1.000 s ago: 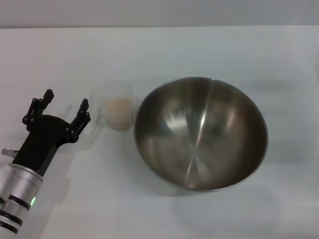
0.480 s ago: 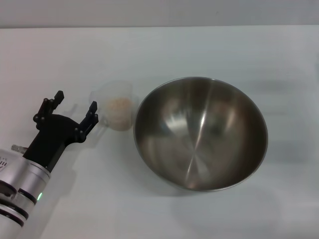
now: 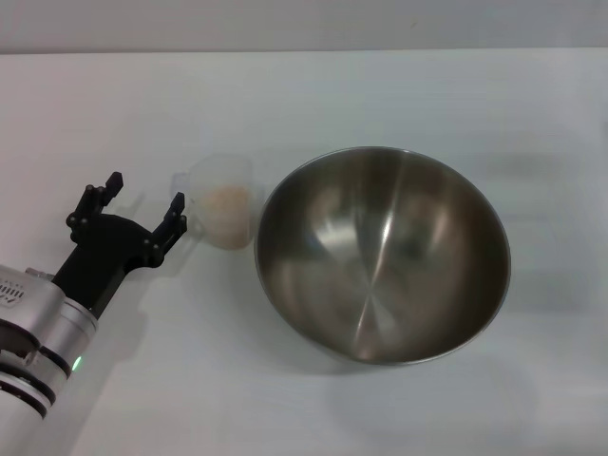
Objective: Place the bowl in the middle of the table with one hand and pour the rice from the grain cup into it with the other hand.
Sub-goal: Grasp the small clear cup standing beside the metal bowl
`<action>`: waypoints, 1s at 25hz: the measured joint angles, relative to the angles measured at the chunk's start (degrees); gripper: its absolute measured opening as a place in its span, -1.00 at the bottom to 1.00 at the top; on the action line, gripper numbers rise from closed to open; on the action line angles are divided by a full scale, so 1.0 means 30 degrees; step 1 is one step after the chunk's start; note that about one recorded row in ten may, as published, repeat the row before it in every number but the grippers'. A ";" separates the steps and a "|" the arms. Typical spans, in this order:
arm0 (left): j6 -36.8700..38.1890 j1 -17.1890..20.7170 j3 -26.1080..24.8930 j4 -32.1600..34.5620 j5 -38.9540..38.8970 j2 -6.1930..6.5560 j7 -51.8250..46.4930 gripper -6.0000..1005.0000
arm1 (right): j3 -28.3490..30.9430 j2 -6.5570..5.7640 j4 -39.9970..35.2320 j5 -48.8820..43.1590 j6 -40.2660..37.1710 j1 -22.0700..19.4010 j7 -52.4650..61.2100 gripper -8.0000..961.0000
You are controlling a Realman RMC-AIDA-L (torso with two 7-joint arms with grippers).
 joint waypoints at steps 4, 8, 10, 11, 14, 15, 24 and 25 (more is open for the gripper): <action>-0.0250 -0.0298 -0.0045 0.0172 -0.0009 -0.0001 -0.0001 0.65 | 0.0000 0.0000 0.0001 0.0001 0.0000 0.0013 0.0000 0.10; -0.0577 -0.0511 -0.0248 0.0217 -0.0037 0.0000 -0.0001 0.65 | -0.0001 -0.0001 0.0000 0.0000 0.0001 0.0083 -0.0001 0.10; -0.0705 -0.0646 -0.0349 0.0233 -0.0040 -0.0001 -0.0001 0.65 | 0.0000 0.0001 0.0000 -0.0001 0.0001 0.0099 0.0000 0.10; -0.0745 -0.0714 -0.0400 0.0249 -0.0045 -0.0001 -0.0001 0.65 | 0.0000 0.0001 0.0001 -0.0001 0.0007 0.0110 0.0000 0.10; -0.1018 -0.0824 -0.0904 0.0280 -0.0050 -0.0001 -0.0001 0.65 | -0.0001 -0.0017 0.0000 0.0000 0.0127 0.0204 0.0006 0.10; -0.1077 -0.0836 -0.1041 0.0280 -0.0050 -0.0001 -0.0001 0.65 | -0.0001 -0.0024 0.0001 0.0002 0.0141 0.0237 0.0008 0.10; -0.1432 -0.0840 -0.1478 0.0010 -0.0013 -0.0024 -0.0004 0.65 | -0.0001 -0.0107 0.0015 0.0018 0.0409 0.0485 0.0019 0.10; -0.1482 -0.0840 -0.1466 -0.0030 -0.0012 -0.0024 -0.0018 0.61 | -0.0001 -0.0109 0.0002 0.0013 0.0413 0.0509 0.0018 0.10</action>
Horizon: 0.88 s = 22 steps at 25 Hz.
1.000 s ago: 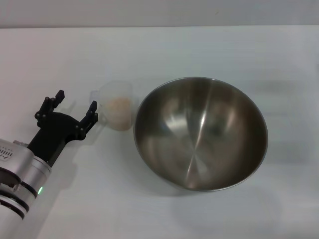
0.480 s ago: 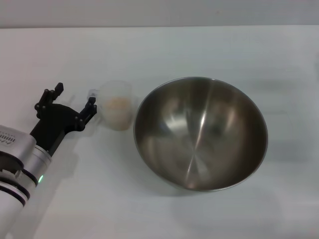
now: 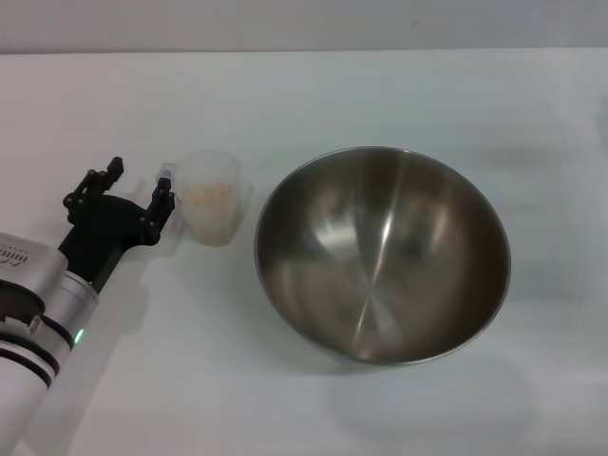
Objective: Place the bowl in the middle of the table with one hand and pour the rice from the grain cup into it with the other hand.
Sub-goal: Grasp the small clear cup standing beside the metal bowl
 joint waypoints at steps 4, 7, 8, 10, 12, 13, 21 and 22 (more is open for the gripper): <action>-0.0212 -0.0006 -0.0016 -0.0244 -0.0026 -0.0005 -0.0139 0.42 | 0.0000 -0.0028 -0.0009 -0.0016 0.0003 0.0070 0.0001 0.10; -0.0257 -0.0009 -0.0075 -0.0393 -0.0032 -0.0006 -0.0178 0.20 | 0.0000 -0.0034 0.0010 -0.0017 0.0003 0.0086 0.0001 0.10; -0.0257 -0.0009 -0.0075 -0.0393 -0.0032 -0.0006 -0.0178 0.12 | 0.0000 -0.0036 0.0023 -0.0017 0.0003 0.0086 0.0000 0.10; -0.0336 -0.0010 -0.0084 -0.0463 -0.0037 -0.0006 -0.0187 -0.05 | 0.0000 -0.0037 0.0027 -0.0018 0.0002 0.0085 0.0000 0.10; -0.0336 -0.0010 -0.0084 -0.0463 -0.0037 -0.0006 -0.0187 -0.20 | 0.0000 -0.0038 0.0027 -0.0022 0.0003 0.0085 0.0001 0.10; -0.0443 -0.0045 -0.0082 -0.0473 -0.0038 -0.0006 -0.0188 -0.28 | 0.0000 -0.0040 0.0027 -0.0028 0.0003 0.0083 0.0000 0.10; -0.0426 -0.0153 -0.0095 -0.0777 -0.0036 -0.0006 -0.0196 -0.95 | -0.0001 -0.0066 0.0028 -0.0042 0.0000 0.0120 0.0000 0.10; -0.0369 -0.0155 -0.0110 -0.0828 -0.0037 -0.0006 -0.0193 -0.95 | -0.0001 -0.0066 0.0028 -0.0043 0.0001 0.0126 0.0000 0.10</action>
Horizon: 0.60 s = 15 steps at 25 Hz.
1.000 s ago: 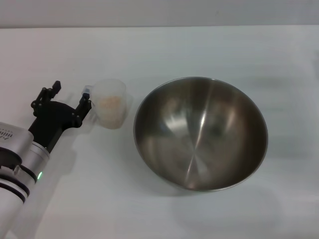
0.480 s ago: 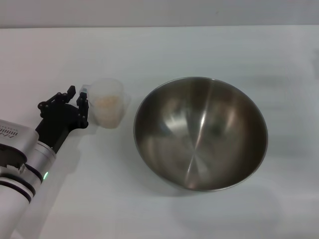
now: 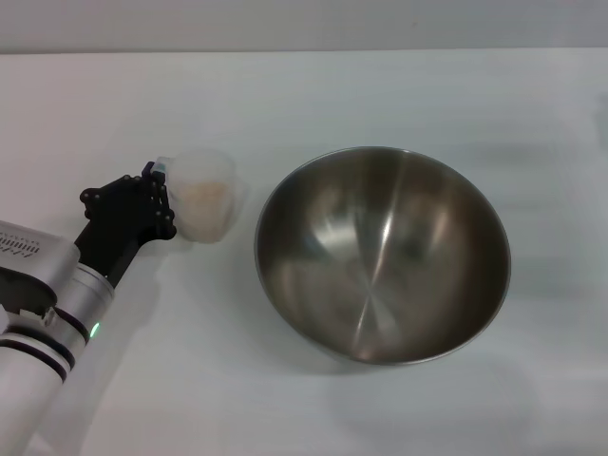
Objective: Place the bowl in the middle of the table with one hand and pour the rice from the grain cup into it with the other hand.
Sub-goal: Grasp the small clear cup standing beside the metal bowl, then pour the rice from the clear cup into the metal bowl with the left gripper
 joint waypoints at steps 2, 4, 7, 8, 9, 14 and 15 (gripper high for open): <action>0.0223 -0.0013 -0.0112 -0.0121 0.0013 0.0000 0.0075 -0.96 | 0.0001 -0.0011 0.0000 -0.0001 -0.0002 0.0005 0.0000 0.10; 0.0838 -0.0052 -0.0206 -0.0147 0.0014 0.0000 0.0173 -0.96 | 0.0000 -0.0026 -0.0001 -0.0001 -0.0046 0.0007 0.0000 0.10; 0.3472 -0.0144 -0.0202 -0.0054 0.0089 0.0002 0.1844 -0.96 | 0.0000 -0.0038 -0.0001 -0.0001 -0.0166 -0.0012 0.0000 0.10; 0.3472 -0.0144 -0.0202 -0.0054 0.0089 0.0002 0.1844 -0.96 | 0.0000 -0.0038 -0.0001 -0.0001 -0.0166 -0.0012 0.0000 0.10; 0.4368 -0.0170 -0.0124 -0.0064 0.0195 0.0004 0.3058 -0.96 | 0.0001 -0.0055 -0.0001 0.0009 -0.0168 -0.0012 0.0000 0.10; 0.7031 -0.0569 0.0220 0.0013 0.1927 0.0001 0.8977 -0.96 | 0.0013 -0.0140 -0.0083 0.0104 -0.0174 0.0026 -0.0295 0.10; 0.7226 -0.0619 0.0227 0.0017 0.2199 -0.0001 0.9663 -0.96 | 0.0021 -0.0144 -0.0124 0.0114 -0.0176 0.0028 -0.0428 0.10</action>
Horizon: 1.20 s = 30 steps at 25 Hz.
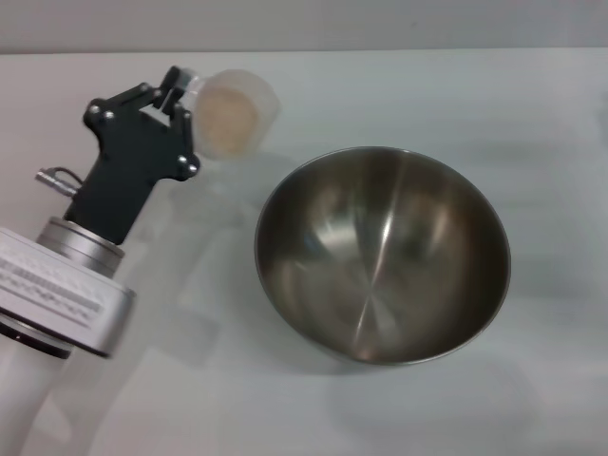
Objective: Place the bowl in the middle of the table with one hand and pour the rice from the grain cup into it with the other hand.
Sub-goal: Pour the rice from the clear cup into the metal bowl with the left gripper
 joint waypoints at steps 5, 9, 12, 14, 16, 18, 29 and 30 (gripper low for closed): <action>0.0495 -0.0422 0.0003 0.0030 0.2207 0.0004 0.5841 -0.96 | 0.0138 -0.0006 -0.0101 0.0013 -0.0027 0.0009 -0.0217 0.10; 0.0439 -0.0568 0.0004 0.0063 0.3847 0.0001 0.9747 -0.96 | 0.0242 -0.0036 -0.0112 0.0025 -0.0032 0.0014 -0.0237 0.10; 0.0345 -0.0572 0.0004 0.0062 0.4770 0.0002 1.2282 -0.96 | 0.0438 -0.0036 -0.0112 0.0026 0.0012 0.0013 -0.0244 0.10; 0.0328 -0.0576 0.0005 0.0031 0.5308 0.0002 1.3836 -0.96 | 0.0620 -0.0036 -0.0059 0.0027 0.0091 0.0013 -0.0248 0.10; 0.0327 -0.0581 0.0001 -0.0040 0.6163 0.0002 1.6283 -0.96 | 0.0746 -0.0035 -0.0004 0.0032 0.0137 0.0017 -0.0252 0.10; 0.0327 -0.0582 0.0003 -0.0049 0.6392 0.0002 1.6855 -0.96 | 0.0762 -0.0036 0.0000 0.0035 0.0147 0.0018 -0.0254 0.10; -0.0013 -0.0479 0.0039 -0.0382 0.8189 0.0004 2.4008 -0.96 | 0.0848 -0.0030 0.0039 0.0035 0.0183 0.0013 -0.0267 0.10; -0.0050 -0.0471 0.0061 -0.0408 0.8283 0.0003 2.4462 -0.96 | 0.0887 -0.0030 0.0040 0.0035 0.0200 0.0012 -0.0271 0.10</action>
